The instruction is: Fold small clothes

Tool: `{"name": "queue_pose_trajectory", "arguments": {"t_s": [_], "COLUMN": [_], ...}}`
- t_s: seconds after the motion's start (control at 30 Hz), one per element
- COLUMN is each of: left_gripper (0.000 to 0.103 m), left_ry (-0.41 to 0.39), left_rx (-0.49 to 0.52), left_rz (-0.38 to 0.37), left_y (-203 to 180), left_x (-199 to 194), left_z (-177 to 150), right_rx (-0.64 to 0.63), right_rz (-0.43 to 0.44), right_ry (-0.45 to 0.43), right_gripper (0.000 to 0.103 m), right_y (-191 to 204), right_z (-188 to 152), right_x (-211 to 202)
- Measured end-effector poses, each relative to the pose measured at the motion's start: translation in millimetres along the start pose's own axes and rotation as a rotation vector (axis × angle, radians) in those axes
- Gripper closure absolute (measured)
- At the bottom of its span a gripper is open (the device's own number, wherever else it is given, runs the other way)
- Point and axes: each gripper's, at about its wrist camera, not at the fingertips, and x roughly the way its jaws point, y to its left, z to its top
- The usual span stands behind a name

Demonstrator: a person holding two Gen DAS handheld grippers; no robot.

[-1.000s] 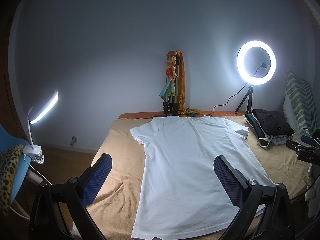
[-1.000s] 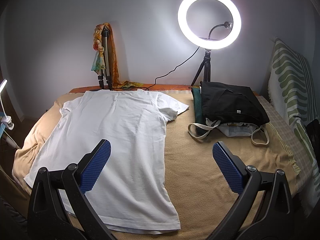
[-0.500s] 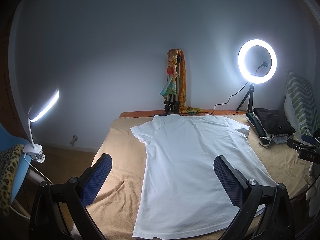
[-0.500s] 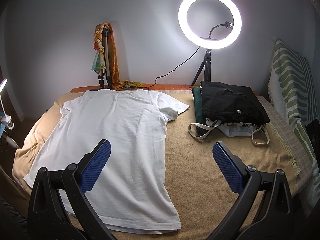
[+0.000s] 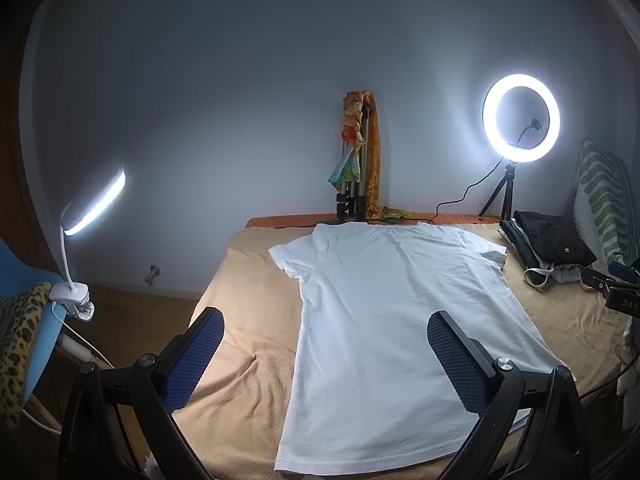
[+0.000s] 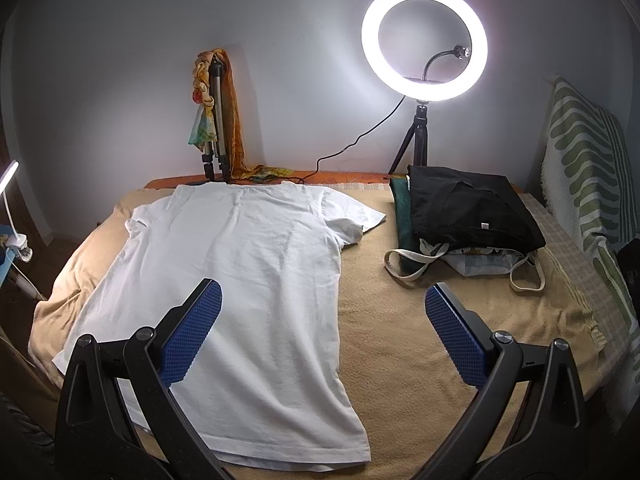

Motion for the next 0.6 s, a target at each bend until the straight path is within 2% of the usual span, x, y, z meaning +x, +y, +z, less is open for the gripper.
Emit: {"name": "queue_pose_trajectory", "arguments": {"t_s": [0.3,0.47,0.6], "left_gripper": [0.000,0.002,0.006], "left_ry": [0.017,0.027,0.069], "left_rx": [-0.025,-0.047,-0.103], "left_rz": [0.011,0.013,0.016], "left_y": [15.8,29.4,45.7], "left_x": [4.4,9.9,20.1], "left_z": [-2.7,-11.4,-30.6], "right_rx": [-0.001,-0.029,-0.072], "right_rz": [0.028,0.100,0.169], "right_ry": [0.001,0.026,-0.007], "right_gripper": [0.000,0.000,0.000], "right_y": [6.7,24.4,47.2], "right_z": [2.2,7.3,17.4], "right_x": [0.9,1.3,-8.6]}}
